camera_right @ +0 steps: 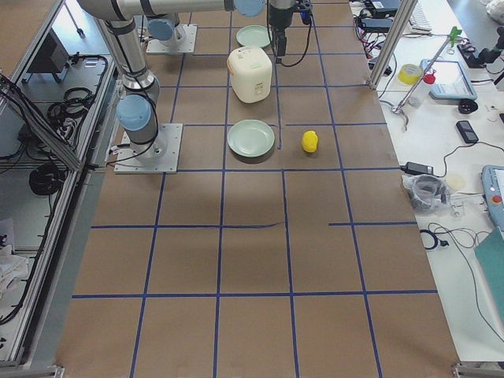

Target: Press rice cooker button

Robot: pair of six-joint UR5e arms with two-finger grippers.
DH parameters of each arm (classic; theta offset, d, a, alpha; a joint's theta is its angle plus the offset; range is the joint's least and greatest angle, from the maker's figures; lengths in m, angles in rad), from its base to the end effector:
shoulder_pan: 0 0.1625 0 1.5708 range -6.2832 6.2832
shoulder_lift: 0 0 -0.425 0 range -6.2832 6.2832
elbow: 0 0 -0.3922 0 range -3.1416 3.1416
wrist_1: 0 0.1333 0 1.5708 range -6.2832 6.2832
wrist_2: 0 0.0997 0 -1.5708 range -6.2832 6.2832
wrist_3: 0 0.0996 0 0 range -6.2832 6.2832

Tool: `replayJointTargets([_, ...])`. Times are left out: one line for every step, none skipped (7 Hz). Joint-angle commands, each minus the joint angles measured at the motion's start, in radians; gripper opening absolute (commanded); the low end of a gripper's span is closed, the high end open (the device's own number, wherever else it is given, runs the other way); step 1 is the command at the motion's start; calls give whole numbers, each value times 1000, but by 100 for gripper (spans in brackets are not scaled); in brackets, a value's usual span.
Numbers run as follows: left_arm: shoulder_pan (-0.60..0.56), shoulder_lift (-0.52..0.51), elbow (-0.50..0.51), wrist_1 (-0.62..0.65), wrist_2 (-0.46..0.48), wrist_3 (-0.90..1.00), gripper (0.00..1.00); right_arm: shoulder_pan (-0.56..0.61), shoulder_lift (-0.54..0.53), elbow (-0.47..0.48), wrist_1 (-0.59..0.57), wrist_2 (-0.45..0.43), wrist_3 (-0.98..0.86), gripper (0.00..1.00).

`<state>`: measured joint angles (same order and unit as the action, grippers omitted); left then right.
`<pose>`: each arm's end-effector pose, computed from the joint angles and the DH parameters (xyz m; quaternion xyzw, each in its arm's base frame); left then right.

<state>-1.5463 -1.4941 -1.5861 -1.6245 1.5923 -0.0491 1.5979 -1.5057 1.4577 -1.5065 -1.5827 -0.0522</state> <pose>-0.1199 -0.4624 0.5115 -0.0368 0.9993 -0.0040 0.0107 0.1461 -0.5137 0.5042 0.0397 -0.9992 -0.0082 0.0059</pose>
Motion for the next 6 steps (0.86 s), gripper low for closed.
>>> replayJointTargets([0,0,0,0,0,0,100,1,-1,1,9,3,-1,100])
replayJointTargets([0,0,0,0,0,0,100,1,-1,1,9,1,0,92])
replayJointTargets([0,0,0,0,0,0,100,2,-1,1,9,3,0,88])
replayJointTargets([0,0,0,0,0,0,100,2,-1,1,8,4,-1,85])
replayJointTargets([0,-2,0,0,0,0,100,2,-1,1,8,7,2,81])
replayJointTargets([0,0,0,0,0,0,100,2,-1,1,8,9,3,80])
